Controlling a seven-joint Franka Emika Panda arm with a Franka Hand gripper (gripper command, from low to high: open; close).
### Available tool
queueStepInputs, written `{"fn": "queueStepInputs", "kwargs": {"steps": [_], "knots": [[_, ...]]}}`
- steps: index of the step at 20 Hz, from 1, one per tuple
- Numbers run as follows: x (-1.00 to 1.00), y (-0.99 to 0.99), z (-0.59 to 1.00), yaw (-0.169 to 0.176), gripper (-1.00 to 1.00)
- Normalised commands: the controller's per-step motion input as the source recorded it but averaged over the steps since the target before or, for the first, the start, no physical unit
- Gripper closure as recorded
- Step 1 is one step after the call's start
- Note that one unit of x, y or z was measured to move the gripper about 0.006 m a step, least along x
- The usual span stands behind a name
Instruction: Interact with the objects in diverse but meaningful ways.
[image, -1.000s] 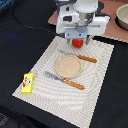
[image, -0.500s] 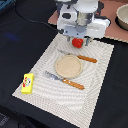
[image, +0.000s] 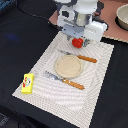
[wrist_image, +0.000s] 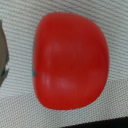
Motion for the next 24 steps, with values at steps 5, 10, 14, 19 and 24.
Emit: {"fn": "queueStepInputs", "kwargs": {"steps": [5, 10, 14, 19, 24], "knots": [[-0.34, 0.26, -0.33, -0.025, -1.00], [-0.16, 0.14, -0.30, -0.029, -1.00], [-0.05, 0.07, -0.22, -0.029, 1.00], [0.02, 0.07, 0.01, -0.042, 1.00], [0.07, 0.05, 0.66, -0.084, 1.00]]}}
